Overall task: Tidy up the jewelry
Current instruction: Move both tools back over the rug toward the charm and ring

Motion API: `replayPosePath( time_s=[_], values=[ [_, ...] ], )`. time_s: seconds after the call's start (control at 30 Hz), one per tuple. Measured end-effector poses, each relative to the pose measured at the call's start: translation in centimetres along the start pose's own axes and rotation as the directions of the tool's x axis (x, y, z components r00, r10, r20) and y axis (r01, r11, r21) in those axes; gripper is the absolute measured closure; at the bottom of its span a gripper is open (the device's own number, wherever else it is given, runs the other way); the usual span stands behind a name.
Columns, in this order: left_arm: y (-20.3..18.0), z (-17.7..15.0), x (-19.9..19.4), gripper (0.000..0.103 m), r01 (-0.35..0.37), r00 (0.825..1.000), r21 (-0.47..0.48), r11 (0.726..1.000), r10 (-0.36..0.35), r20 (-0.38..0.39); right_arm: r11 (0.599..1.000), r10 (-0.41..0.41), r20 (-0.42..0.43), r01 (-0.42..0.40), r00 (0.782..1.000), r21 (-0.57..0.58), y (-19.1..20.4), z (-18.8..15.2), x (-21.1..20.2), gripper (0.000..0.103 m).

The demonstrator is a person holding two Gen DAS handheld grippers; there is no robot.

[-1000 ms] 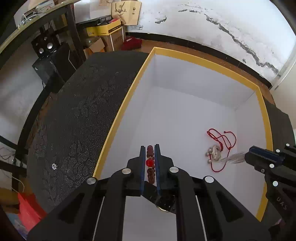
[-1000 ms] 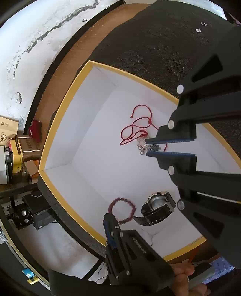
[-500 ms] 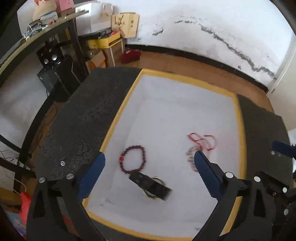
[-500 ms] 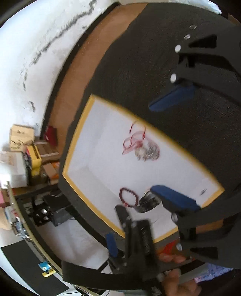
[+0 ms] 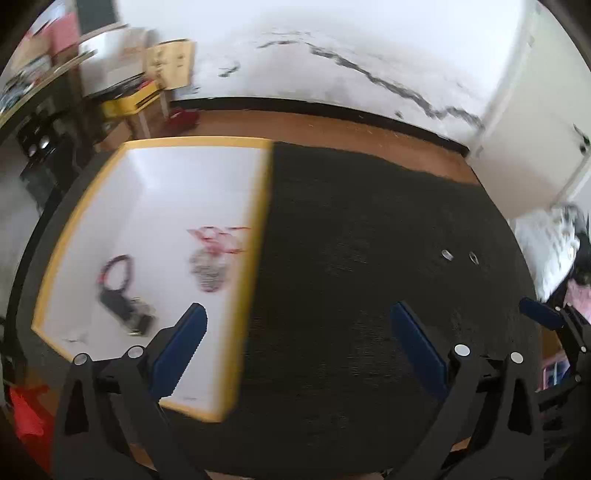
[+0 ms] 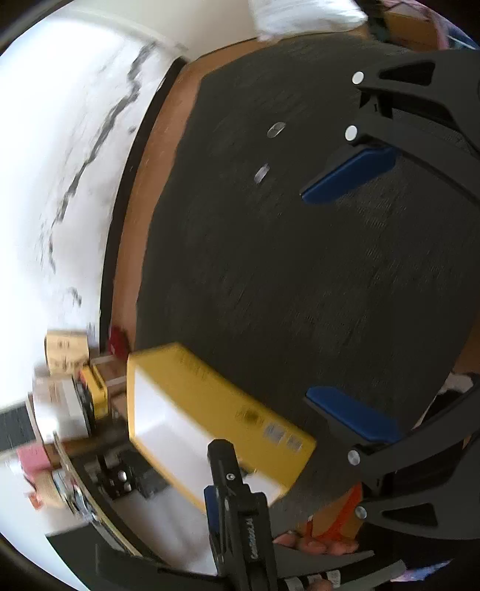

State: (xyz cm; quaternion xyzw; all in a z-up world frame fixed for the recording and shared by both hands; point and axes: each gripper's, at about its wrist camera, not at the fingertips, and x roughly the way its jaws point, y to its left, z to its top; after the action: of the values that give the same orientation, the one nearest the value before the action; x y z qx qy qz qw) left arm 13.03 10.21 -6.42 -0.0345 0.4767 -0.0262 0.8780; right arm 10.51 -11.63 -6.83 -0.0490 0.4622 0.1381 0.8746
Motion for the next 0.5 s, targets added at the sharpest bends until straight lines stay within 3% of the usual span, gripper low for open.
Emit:
replayPosePath(
  time_s=[0.17,0.5],
  values=[
    [-6.7,-0.4,3.2,0.006,0.02,1.0,0.092,0.996,-0.018,-0.021,0.994,-0.076,-0.006,0.076,0.997,0.076,-5.8,-2.3,0.6,0.007],
    [-13.1,-0.1,8.9,0.006,0.036,0.997,0.157,0.987,-0.026,-0.07,0.964,-0.174,-0.05,0.18,0.983,0.198,-14.2,-3.3,2.8,0.007]
  ],
)
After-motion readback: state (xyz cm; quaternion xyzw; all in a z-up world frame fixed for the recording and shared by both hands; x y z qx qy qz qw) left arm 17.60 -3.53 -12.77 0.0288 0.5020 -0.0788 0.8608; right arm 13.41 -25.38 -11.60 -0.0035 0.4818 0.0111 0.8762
